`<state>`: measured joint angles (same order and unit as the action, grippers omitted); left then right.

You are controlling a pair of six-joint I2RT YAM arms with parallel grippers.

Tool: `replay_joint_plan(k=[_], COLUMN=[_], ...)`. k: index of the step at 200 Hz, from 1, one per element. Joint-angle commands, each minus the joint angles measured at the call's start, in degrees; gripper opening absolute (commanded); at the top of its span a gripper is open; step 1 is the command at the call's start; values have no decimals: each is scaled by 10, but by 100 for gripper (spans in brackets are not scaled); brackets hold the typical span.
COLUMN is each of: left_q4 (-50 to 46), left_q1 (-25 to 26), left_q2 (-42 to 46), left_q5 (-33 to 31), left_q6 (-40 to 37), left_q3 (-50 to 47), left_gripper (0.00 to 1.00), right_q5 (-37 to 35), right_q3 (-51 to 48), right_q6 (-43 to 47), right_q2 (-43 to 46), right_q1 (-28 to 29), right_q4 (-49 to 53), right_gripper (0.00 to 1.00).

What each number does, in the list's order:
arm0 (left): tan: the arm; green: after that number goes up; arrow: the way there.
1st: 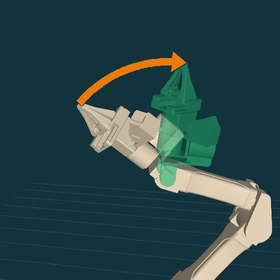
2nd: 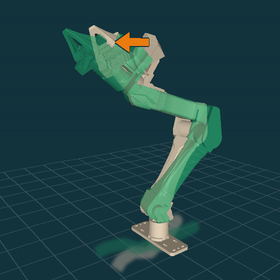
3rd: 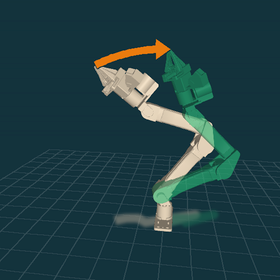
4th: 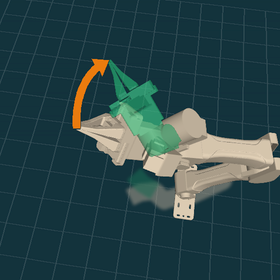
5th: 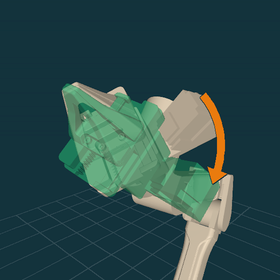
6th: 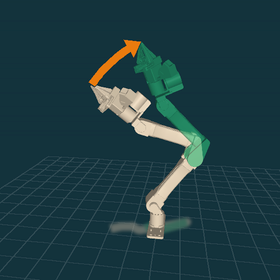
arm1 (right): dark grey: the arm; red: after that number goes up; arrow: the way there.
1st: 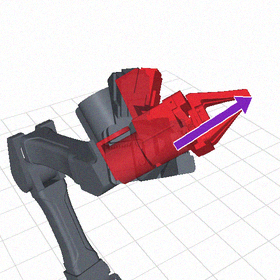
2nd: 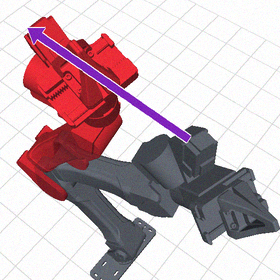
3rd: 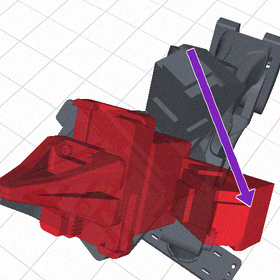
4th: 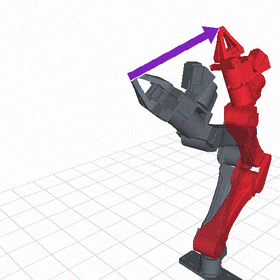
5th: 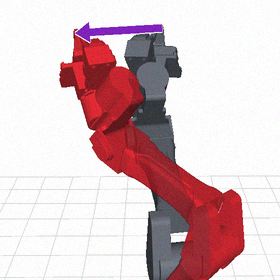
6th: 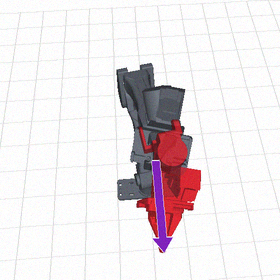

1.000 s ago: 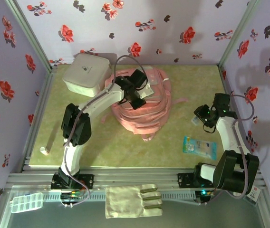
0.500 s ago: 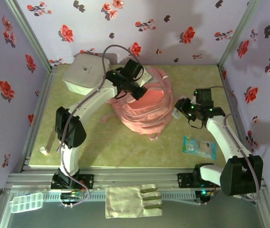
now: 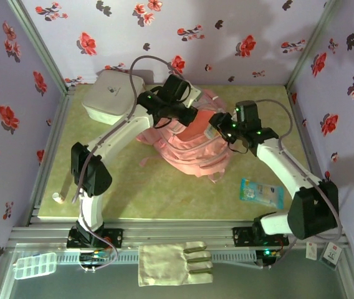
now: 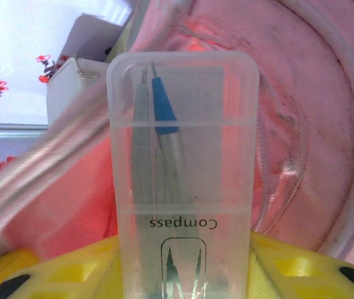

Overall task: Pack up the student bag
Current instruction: Place the loose stationery in the student bag.

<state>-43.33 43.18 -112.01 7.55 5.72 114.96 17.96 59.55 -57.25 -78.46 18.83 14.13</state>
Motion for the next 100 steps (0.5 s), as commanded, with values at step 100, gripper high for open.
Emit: replay_joint_plan(k=[100], left_q4=[66], left_q1=[-17], left_q2=[-22], left_q5=[43], left_q6=[72], left_q3=[87], left_gripper=[0], right_q5=[23], right_q3=[34], right_q6=[-20], right_q2=[-59], right_q1=[17], right_q4=[-84], right_gripper=[60])
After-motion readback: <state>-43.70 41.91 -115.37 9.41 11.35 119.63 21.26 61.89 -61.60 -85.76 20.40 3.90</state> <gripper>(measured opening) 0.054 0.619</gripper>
